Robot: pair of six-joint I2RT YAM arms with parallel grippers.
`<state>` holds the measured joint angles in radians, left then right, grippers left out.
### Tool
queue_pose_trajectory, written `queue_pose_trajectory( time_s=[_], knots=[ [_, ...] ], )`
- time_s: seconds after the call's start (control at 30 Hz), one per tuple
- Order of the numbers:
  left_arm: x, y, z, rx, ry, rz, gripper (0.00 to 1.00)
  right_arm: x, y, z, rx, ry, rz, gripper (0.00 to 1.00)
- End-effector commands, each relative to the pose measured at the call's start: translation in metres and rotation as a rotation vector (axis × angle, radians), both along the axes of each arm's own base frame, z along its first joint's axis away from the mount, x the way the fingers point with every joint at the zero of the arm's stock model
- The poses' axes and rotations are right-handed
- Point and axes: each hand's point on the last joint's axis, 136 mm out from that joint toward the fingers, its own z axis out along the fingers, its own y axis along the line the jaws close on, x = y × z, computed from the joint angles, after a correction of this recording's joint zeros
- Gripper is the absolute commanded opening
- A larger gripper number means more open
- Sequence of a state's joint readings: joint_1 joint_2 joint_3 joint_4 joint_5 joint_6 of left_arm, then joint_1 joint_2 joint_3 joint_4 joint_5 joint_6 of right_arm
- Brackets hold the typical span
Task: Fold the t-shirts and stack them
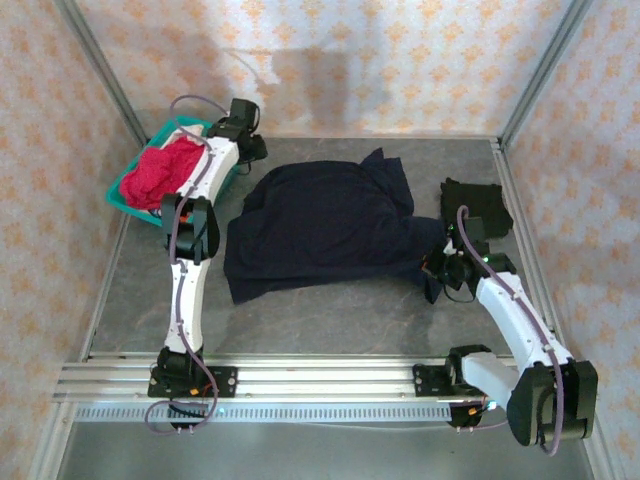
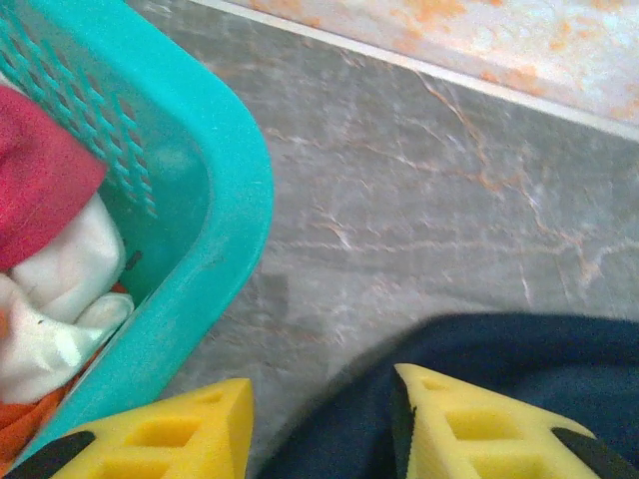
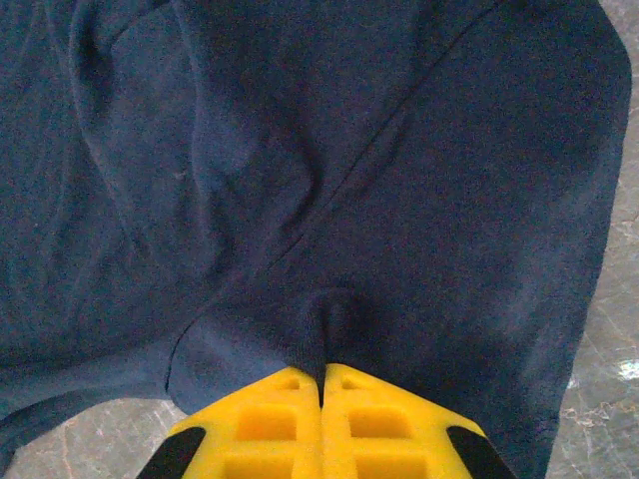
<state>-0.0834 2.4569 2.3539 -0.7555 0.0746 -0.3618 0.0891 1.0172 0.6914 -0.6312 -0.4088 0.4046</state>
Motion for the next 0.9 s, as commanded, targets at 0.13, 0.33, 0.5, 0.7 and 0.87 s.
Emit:
queue_pose_trajectory(
  time_s=[0.13, 0.33, 0.5, 0.7, 0.87],
  knots=[
    [0.000, 0.083, -0.027, 0.052, 0.079, 0.168, 0.43, -0.001, 0.000, 0.003, -0.003, -0.009, -0.011, 0.00],
    [0.006, 0.096, -0.011, 0.040, 0.033, 0.206, 0.44, -0.003, -0.001, 0.003, -0.011, -0.002, -0.009, 0.00],
    [-0.001, 0.080, 0.021, 0.030, 0.006, 0.171, 0.45, -0.002, -0.001, 0.006, -0.007, -0.019, -0.009, 0.00],
    [-0.047, 0.048, 0.091, 0.040, -0.105, 0.128, 0.49, 0.002, 0.001, 0.009, 0.002, -0.041, 0.000, 0.00],
    [-0.135, 0.040, 0.115, 0.017, -0.136, 0.160, 0.50, 0.003, 0.003, 0.010, 0.007, -0.060, 0.011, 0.00]
  ],
)
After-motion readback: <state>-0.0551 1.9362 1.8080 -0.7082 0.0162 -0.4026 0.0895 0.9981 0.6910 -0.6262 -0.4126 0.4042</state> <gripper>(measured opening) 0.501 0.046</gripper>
